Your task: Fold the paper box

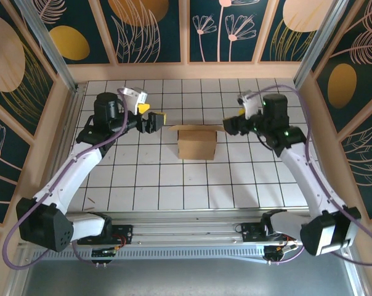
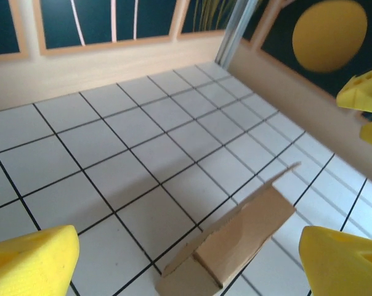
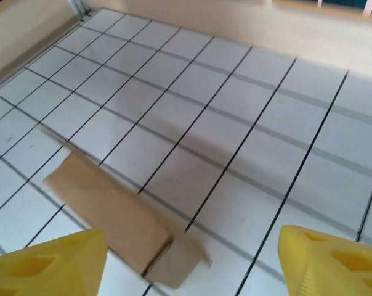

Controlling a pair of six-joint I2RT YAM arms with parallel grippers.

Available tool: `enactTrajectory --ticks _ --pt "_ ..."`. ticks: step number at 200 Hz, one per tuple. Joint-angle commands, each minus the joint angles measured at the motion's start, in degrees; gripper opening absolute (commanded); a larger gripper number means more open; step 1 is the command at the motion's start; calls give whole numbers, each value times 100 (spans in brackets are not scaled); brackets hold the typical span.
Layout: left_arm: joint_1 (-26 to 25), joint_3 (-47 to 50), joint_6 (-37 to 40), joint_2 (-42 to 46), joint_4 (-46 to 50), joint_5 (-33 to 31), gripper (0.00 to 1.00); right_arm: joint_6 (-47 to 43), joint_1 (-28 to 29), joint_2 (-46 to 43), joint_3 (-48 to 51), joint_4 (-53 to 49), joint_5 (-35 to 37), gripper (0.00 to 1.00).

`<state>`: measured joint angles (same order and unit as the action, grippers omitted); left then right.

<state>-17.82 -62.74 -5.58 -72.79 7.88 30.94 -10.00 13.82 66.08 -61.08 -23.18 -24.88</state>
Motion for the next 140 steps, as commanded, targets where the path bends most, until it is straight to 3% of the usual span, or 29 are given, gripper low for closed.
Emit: enactTrajectory --ticks 1,48,67,140 --pt "-39 -206 939 -264 791 -92 91 877 -218 20 618 513 -991 70" --pt "-275 -178 1588 -528 1070 372 87 468 -268 264 848 635 -1024 61" --pt "-283 -189 1578 -677 984 172 87 418 -259 415 853 839 -1058 58" --pt "-414 -499 1500 -1450 689 608 73 -327 -56 556 954 1179 -1098 58"
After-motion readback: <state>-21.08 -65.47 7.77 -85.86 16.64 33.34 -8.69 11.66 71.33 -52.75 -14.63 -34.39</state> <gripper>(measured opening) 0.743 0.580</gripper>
